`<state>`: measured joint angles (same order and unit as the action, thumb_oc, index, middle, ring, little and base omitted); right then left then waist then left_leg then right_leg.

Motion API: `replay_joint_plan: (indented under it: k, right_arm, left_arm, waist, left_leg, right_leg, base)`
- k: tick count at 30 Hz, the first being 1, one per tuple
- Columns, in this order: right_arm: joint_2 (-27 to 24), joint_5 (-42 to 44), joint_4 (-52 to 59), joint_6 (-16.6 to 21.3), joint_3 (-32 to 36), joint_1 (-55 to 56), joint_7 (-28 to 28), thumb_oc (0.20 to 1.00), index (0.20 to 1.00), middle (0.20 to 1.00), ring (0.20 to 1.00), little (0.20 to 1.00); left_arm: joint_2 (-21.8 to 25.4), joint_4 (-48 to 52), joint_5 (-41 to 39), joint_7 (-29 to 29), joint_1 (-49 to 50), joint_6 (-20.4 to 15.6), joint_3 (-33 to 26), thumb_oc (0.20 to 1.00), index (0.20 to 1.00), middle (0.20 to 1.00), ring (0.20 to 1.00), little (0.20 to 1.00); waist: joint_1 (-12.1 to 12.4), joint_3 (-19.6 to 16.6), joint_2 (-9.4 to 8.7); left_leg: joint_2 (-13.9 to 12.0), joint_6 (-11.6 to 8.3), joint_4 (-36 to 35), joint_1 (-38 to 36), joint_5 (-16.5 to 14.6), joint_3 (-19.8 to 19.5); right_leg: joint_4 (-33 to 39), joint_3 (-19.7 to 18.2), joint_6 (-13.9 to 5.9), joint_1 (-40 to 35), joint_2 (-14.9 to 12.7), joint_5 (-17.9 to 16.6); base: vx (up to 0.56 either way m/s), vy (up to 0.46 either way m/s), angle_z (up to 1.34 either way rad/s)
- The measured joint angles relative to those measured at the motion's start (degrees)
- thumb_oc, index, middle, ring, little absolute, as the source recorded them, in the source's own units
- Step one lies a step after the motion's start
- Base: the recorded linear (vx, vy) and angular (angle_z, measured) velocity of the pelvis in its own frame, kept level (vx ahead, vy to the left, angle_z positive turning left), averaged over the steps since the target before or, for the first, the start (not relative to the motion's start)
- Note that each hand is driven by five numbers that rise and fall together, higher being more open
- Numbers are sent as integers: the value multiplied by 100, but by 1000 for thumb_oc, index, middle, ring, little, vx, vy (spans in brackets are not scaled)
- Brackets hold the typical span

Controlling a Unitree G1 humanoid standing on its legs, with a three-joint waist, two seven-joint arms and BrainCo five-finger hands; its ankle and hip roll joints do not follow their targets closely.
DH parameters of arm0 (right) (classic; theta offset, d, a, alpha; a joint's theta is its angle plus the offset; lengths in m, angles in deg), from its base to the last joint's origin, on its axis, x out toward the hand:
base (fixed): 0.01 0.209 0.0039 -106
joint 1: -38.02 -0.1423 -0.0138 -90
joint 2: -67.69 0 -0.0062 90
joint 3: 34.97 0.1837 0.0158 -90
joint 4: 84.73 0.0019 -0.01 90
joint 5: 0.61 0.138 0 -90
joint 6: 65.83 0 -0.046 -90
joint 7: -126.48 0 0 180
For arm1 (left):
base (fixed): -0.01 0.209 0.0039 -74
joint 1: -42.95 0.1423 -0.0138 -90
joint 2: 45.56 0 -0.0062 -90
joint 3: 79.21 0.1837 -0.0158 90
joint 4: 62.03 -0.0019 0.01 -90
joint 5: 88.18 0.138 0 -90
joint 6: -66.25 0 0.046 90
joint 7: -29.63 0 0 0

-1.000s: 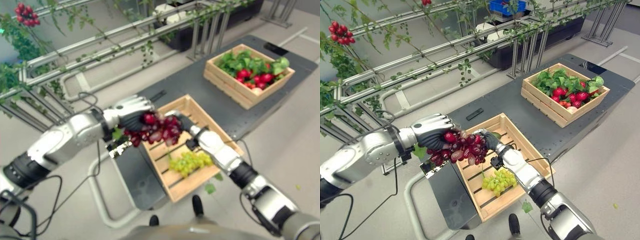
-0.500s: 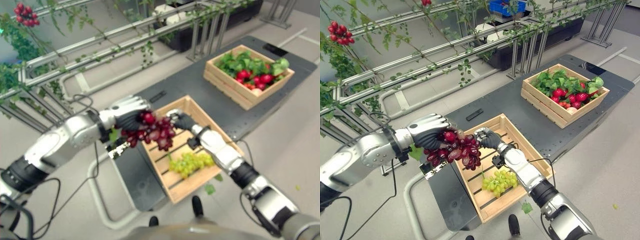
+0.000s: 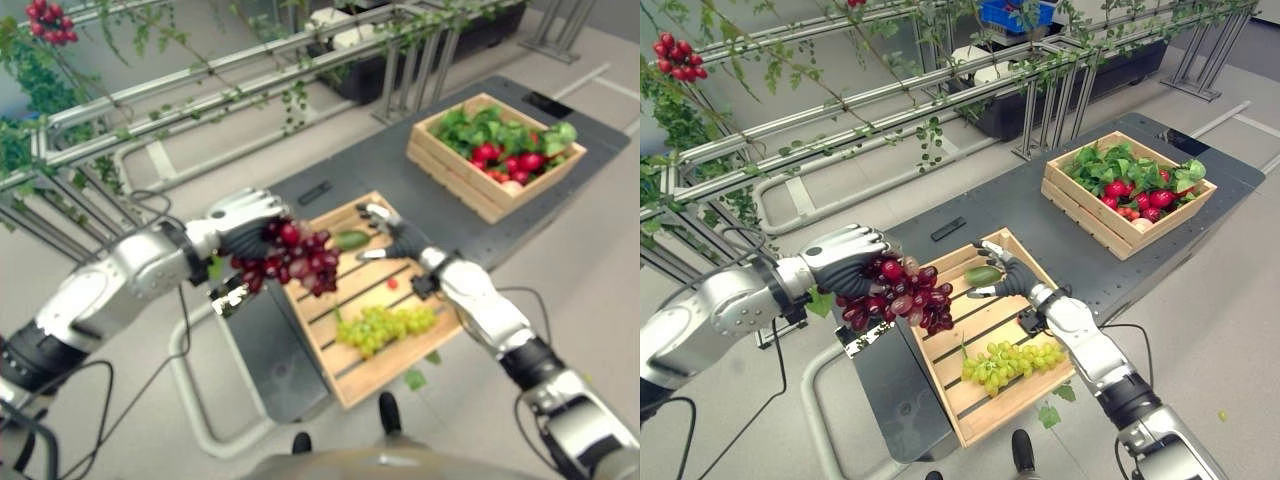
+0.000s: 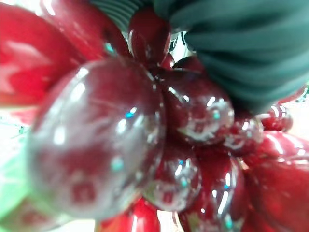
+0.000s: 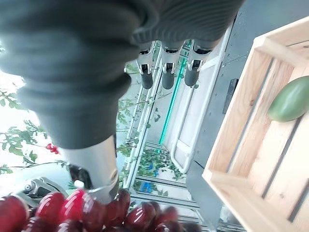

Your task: Pick up the fruits from the basket on one side to the basket on the other side

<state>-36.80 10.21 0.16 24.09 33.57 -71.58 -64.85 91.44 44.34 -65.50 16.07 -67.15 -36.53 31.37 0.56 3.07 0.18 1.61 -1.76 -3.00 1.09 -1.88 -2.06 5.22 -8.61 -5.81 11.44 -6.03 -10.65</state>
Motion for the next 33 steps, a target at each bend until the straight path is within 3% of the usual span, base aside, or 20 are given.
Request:
replay_joint_plan:
  k: [13, 20, 27, 33]
  right_arm:
    - [30, -2, 436, -6, 624, 654, -83, 1000, 1000, 1000, 1000, 1000]
    - [125, -23, 444, -34, 450, 563, -83, 1000, 1000, 1000, 1000, 1000]
    - [544, -116, 451, -35, 53, 47, 67, 1000, 1000, 1000, 1000, 1000]
    - [671, -113, 536, -26, -61, 4, 95, 1000, 1000, 1000, 1000, 1000]
  left_arm:
    - [-458, -500, 472, 47, 248, 198, -421, 200, 200, 200, 200, 200]
    - [-670, -619, 583, 131, 229, 249, -413, 200, 200, 200, 200, 200]
    - [-1025, -928, 588, 353, -1, 375, -324, 200, 200, 200, 200, 200]
    - [-1045, -1201, 602, 597, -83, 477, -323, 200, 200, 200, 200, 200]
  waist:
    - [-133, 9, -4]
    - [-121, 10, 2]
    - [-123, 11, 4]
    - [-128, 12, 4]
  left_leg:
    - [-29, 9, -148, -112, 29, 17]
    - [-39, 11, -187, -145, 54, 27]
    - [-43, 10, -177, -164, 55, 25]
    - [-40, 10, -176, -168, 55, 24]
  right_leg:
    - [0, 0, -2, -32, 24, 34]
    - [1, -3, 3, -41, 32, 43]
    - [1, -3, 4, -68, 35, 43]
    - [1, -3, 4, -73, 30, 43]
  base:
    - [0, 0, -1]
    - [-7, 0, -1]
    - [0, 0, 0]
    - [0, 0, 0]
